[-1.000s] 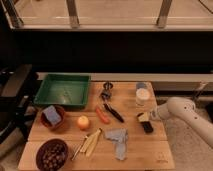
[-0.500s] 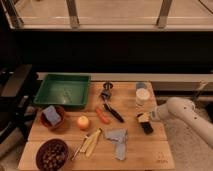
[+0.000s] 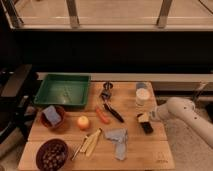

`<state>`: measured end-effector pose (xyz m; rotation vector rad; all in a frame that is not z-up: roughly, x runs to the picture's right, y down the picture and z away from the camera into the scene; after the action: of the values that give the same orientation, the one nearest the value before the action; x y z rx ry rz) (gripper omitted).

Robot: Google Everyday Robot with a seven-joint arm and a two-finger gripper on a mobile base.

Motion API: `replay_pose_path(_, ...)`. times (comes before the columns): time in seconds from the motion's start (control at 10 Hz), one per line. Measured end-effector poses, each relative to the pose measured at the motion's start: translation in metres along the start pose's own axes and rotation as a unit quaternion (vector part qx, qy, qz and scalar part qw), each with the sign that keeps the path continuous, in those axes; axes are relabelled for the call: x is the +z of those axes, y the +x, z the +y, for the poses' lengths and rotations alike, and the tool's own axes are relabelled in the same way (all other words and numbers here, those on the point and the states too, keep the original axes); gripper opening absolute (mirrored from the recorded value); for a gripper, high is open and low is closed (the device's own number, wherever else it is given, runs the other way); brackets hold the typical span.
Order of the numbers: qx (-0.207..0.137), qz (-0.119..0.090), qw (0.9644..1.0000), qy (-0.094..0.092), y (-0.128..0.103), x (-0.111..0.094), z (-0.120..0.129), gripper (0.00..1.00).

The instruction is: Wipe table surface with eraser

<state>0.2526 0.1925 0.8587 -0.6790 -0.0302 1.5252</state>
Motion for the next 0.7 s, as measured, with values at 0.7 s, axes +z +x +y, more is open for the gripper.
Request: replay_pose_path(0.7,-0.006,0.0,1.0,0.0,-0.0025,0.0003,0.0011,0.0)
